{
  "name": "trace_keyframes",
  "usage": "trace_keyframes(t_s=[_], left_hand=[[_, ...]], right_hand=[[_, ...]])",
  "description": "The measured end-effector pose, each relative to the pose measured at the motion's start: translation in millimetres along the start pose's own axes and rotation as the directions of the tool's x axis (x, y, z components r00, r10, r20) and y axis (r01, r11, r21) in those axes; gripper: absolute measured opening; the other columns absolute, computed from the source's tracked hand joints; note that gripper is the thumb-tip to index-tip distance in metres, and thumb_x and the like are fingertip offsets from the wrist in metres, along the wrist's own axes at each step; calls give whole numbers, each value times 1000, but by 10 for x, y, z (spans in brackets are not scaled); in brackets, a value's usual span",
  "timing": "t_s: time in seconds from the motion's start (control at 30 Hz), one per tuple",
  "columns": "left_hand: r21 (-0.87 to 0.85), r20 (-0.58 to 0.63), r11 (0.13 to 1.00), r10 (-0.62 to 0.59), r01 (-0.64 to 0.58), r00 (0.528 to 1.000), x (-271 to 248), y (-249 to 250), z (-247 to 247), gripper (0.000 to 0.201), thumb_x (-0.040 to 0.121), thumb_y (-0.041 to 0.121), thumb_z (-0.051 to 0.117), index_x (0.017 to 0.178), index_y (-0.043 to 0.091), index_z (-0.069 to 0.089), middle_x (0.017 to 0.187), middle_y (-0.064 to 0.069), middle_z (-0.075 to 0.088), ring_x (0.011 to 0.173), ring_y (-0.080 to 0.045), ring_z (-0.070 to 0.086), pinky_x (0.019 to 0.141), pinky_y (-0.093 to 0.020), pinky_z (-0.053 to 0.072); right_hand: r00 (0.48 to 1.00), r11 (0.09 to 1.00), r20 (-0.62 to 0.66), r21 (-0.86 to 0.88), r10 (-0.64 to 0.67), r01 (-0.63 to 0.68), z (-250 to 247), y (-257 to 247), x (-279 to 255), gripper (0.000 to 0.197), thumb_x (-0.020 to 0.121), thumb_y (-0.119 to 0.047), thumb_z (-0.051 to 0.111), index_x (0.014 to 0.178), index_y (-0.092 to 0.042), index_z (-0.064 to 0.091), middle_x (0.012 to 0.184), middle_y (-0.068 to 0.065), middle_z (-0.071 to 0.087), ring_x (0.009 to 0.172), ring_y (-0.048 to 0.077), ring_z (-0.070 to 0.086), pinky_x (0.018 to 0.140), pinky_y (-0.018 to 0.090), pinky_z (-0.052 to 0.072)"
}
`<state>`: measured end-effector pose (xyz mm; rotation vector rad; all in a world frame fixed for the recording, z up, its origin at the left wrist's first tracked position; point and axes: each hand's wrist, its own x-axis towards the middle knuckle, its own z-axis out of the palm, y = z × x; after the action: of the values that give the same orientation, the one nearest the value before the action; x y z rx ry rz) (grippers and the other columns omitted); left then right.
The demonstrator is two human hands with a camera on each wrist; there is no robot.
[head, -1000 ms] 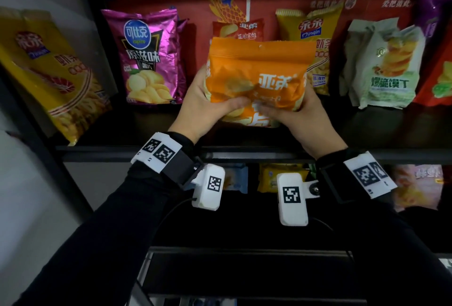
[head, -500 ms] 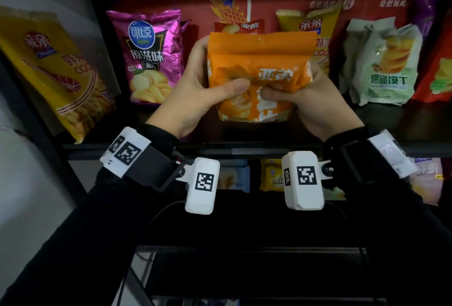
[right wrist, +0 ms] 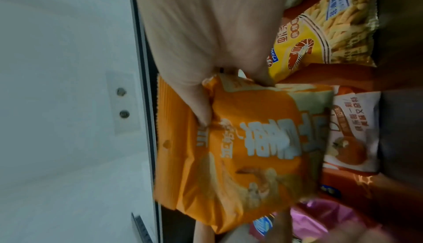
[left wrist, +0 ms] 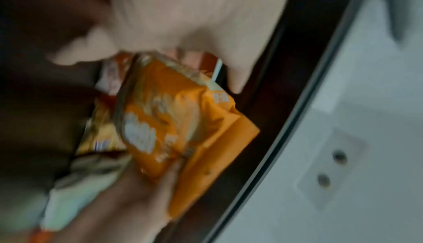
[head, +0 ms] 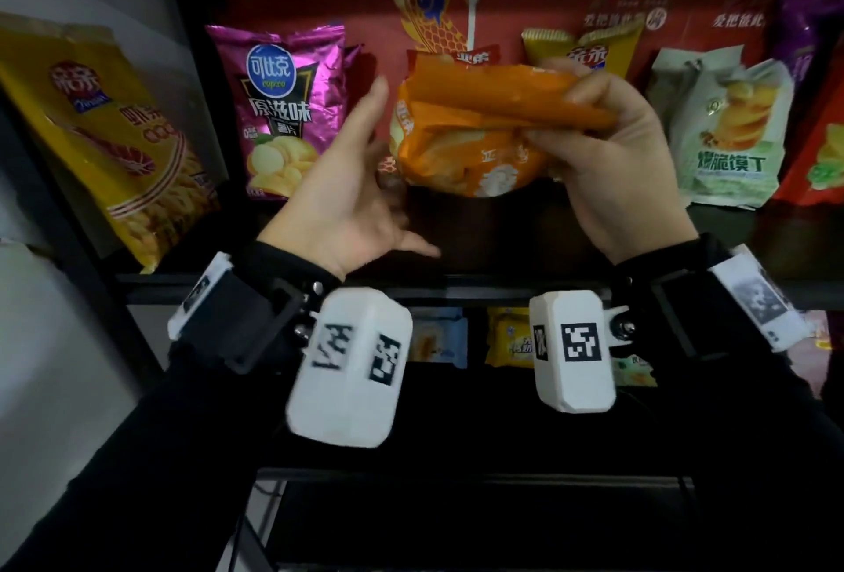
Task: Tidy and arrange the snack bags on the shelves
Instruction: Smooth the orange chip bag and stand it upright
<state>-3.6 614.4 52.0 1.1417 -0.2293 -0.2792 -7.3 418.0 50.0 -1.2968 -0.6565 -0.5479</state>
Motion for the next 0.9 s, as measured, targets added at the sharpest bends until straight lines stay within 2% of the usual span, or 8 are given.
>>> trace_keyframes(t_s=[0.07, 0.17, 0.27, 0.37, 0.4, 0.47, 0.63, 0.9], left_hand=[[-130, 72, 973, -184, 192, 980, -21, 63, 11, 85, 80, 70, 49, 141, 13, 40, 144, -34, 33, 132, -53, 33, 83, -68, 45], [-79, 210, 984, -141, 160, 968, 14, 89, -16, 64, 81, 59, 48, 125, 13, 54, 123, -25, 62, 108, -36, 65, 77, -37, 60], [-67, 160, 997, -37, 48, 986, 49, 112, -23, 54, 78, 37, 55, 125, 11, 51, 106, -16, 71, 89, -27, 72, 70, -27, 60], [52, 115, 998, 36, -43, 993, 95, 64, -31, 55, 78, 21, 58, 131, 10, 48, 107, -9, 71, 89, -17, 72, 71, -26, 60], [88, 113, 994, 47, -57, 992, 114, 49, -45, 55, 79, 16, 58, 133, 11, 46, 107, -8, 72, 89, -17, 72, 72, -28, 60], [148, 142, 986, 57, -78, 988, 134, 35, -69, 61, 80, 7, 60, 137, 13, 42, 113, -10, 70, 95, -21, 71, 77, -34, 60], [335, 100, 934, 96, -124, 990, 193, -39, -35, 75, 72, 9, 75, 138, 19, 42, 116, -3, 69, 102, -21, 69, 74, -36, 59], [443, 135, 867, 187, -228, 973, 216, -91, -73, 78, 66, 12, 82, 134, 17, 45, 117, -1, 69, 107, -17, 67, 84, -30, 56]], right_hand=[[990, 980, 71, -147, -122, 132, 14, 3, -39, 29, 70, 3, 69, 67, -20, 54, 127, 8, 52, 124, 20, 49, 103, 39, 44], [966, 939, 223, -285, -128, 190, -19, -30, -88, 27, 72, 1, 70, 65, -22, 58, 137, 5, 46, 126, 10, 47, 103, 20, 38], [981, 995, 193, -94, 36, -18, -101, -64, -106, 45, 74, 14, 55, 63, -27, 70, 137, -4, 49, 131, 12, 46, 104, 32, 44], [946, 907, 4, 283, 324, -312, -189, -60, -50, 42, 91, 6, 39, 104, -20, 69, 134, 6, 57, 118, 25, 59, 78, 43, 57], [905, 861, 17, 298, 426, -411, -184, -54, -22, 31, 97, -11, 44, 119, -20, 62, 130, 7, 61, 113, 26, 63, 76, 45, 57], [829, 811, 90, 170, 552, -559, -143, -38, 4, 30, 94, -35, 52, 122, -25, 55, 118, 4, 69, 105, 23, 68, 80, 46, 58], [878, 877, -10, -43, 479, -479, 10, 105, 1, 15, 90, -23, 62, 103, -29, 56, 103, -5, 70, 93, 10, 69, 79, 30, 58], [851, 851, 25, -40, 524, -523, 6, 11, 33, 59, 83, -23, 68, 136, -21, 45, 124, 3, 65, 109, 19, 64, 94, 40, 53]])
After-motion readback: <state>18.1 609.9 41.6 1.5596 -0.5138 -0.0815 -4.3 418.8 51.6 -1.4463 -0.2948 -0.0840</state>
